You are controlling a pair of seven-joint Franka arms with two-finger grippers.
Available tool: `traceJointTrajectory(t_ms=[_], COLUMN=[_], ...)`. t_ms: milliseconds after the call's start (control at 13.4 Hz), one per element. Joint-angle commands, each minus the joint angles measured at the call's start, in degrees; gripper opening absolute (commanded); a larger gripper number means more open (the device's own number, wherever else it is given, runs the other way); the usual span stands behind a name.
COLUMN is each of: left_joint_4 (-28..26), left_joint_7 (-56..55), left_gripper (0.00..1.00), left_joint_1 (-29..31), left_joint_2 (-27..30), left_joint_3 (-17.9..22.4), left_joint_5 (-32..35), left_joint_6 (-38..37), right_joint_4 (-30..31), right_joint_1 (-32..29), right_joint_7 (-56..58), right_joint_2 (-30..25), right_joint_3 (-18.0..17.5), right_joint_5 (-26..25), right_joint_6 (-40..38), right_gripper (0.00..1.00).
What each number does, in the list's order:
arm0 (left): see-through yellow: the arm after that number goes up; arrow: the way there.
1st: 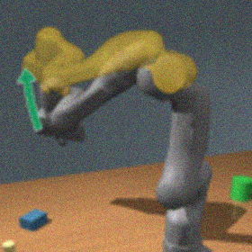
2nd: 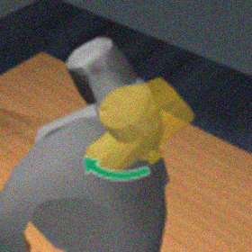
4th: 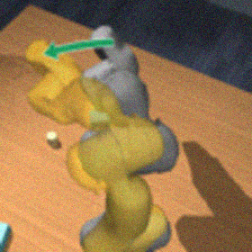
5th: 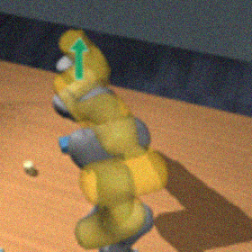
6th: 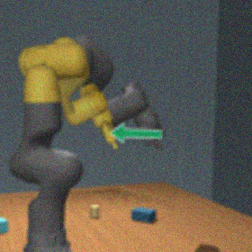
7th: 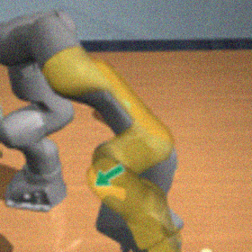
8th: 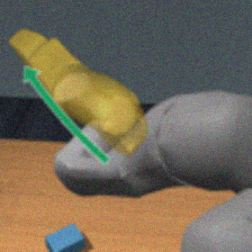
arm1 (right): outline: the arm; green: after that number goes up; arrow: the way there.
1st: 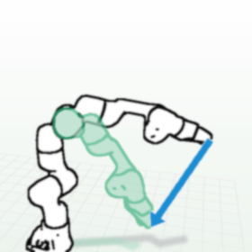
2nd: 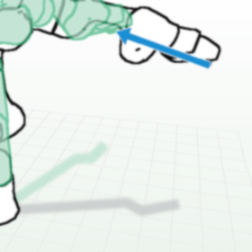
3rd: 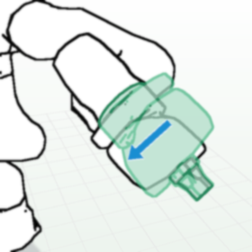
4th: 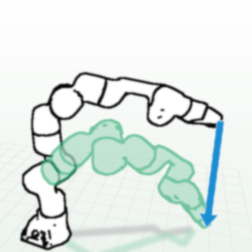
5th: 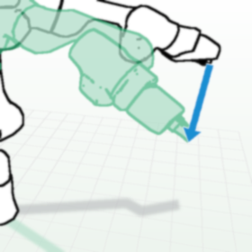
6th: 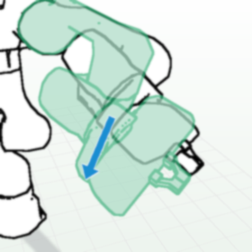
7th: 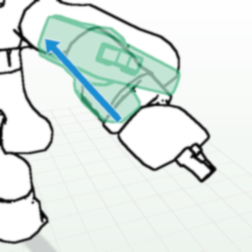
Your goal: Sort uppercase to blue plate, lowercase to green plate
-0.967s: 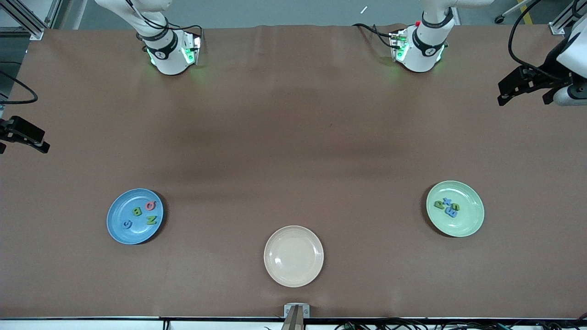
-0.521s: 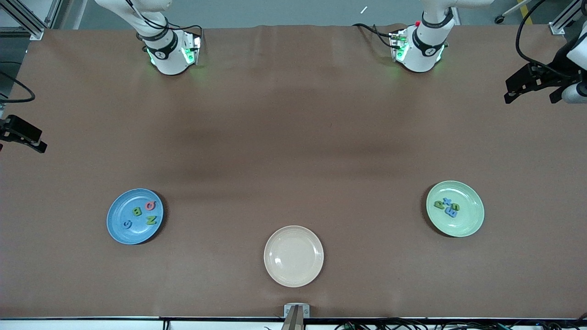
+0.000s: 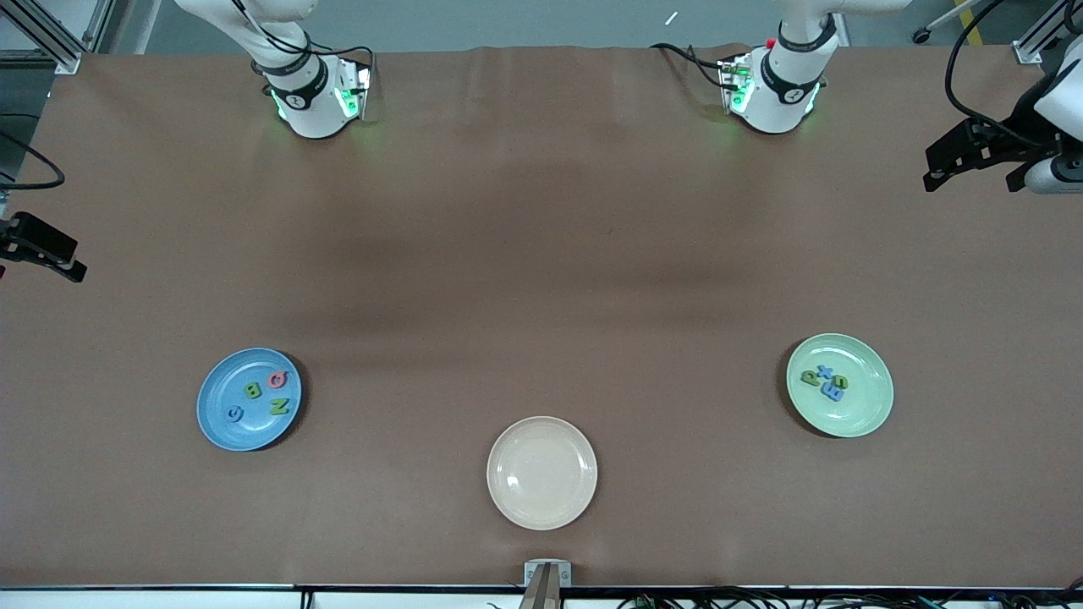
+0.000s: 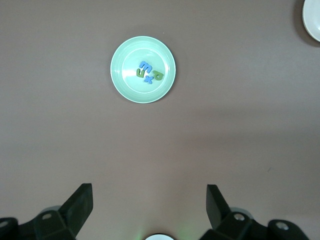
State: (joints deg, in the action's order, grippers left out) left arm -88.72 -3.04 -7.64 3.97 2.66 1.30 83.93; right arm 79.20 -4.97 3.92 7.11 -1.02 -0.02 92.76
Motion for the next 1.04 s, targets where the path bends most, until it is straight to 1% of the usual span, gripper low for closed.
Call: traceJointTrajectory(t_ms=[0,223,595,967], left_joint_4=[-1.3,-7.1,-3.8,-2.9], left_joint_7=[-0.4,-2.2,-1.3,-1.4], left_gripper=[1.0,1.0,1.0,1.0], left_joint_1=[0.0,-0.1,-0.2,-0.5], left_joint_2=[1.3,5.5,3.4,2.9], left_joint_3=[-0.1,-0.6,-0.6,-0.6], left_joint_5=[-1.3,-1.5,-1.2,-0.5], left_joint_6=[0.3,3.3,2.6,1.3], right_joint_4=[0.1,0.1,0.1,0.1], right_joint_1=[-0.6,-0.6,-0.6,-0.6], right_joint_7=[-0.6,-0.5,-0.8,-0.5], right_joint_2=[-0.6,-0.6,-0.6,-0.6], right_joint_3=[-0.5,-0.6,-0.6,-0.6], right_joint_5=[-0.4,-0.3,-0.2,-0.2], right_joint_6=[-0.4,-0.4,-0.4,-0.4], right_gripper=[1.0,1.0,1.0,1.0])
